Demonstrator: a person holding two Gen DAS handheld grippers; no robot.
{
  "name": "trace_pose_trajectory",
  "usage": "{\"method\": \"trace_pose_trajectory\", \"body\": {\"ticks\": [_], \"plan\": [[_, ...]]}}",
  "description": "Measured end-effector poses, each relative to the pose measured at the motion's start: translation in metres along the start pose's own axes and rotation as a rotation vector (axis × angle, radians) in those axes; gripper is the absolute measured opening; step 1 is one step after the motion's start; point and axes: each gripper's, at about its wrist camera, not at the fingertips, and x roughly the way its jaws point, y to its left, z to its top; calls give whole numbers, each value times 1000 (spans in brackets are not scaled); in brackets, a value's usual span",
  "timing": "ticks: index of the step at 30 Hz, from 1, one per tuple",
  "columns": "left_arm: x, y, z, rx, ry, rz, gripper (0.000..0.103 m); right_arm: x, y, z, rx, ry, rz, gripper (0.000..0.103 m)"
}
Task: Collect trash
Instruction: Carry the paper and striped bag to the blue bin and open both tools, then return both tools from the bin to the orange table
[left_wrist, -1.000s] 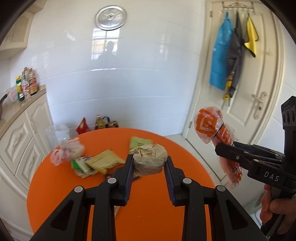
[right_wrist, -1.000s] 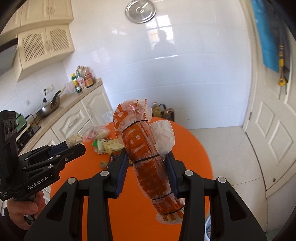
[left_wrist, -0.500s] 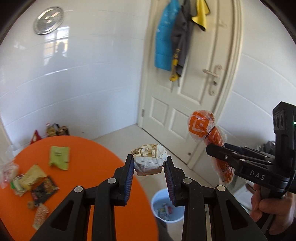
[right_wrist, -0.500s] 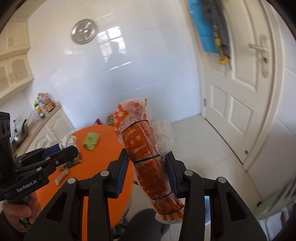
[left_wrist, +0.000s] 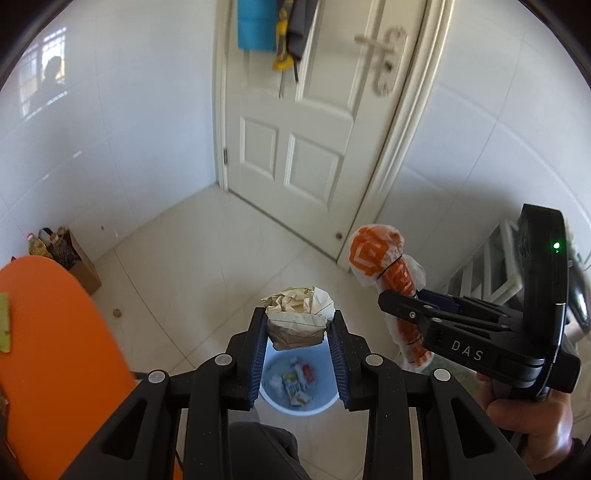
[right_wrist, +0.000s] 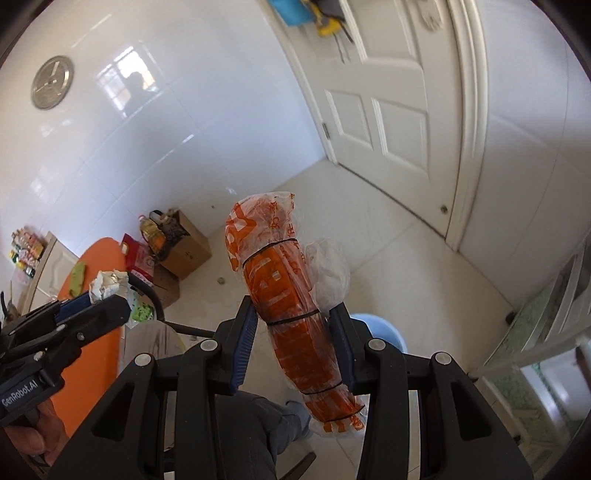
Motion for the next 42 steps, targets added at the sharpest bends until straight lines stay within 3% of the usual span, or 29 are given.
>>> {"method": "trace_pose_trajectory", "body": {"ticks": [6,13,15,17,19,21,25,29,35,42], "plan": [[74,4,15,-19,165,-17,29,55,-36,-8,98,90,-14,39],[139,0,42,-12,291,-29,30,109,-61,-14,145,211,-30,42],[158,-2,50,-1,326,-21,35,121,-69,-18,161,234,-51,43],[174,-5,59,10,364,-4,53,131,-78,-21,184,259,-53,44],[179,-6,65,14,363,4,63,134,-86,-22,212,256,-55,51],[180,-8,69,14,363,10,71,132,-90,-23,226,250,-47,64],[181,-13,78,8,355,38,78,124,-93,-23,237,233,-60,75],[153,-19,70,14,302,81,89,105,-88,-24,248,189,-84,102],[99,-26,53,-17,202,117,93,77,-65,-23,220,129,-118,103],[26,-26,28,-41,96,106,93,39,-23,-17,169,63,-105,103]]}}
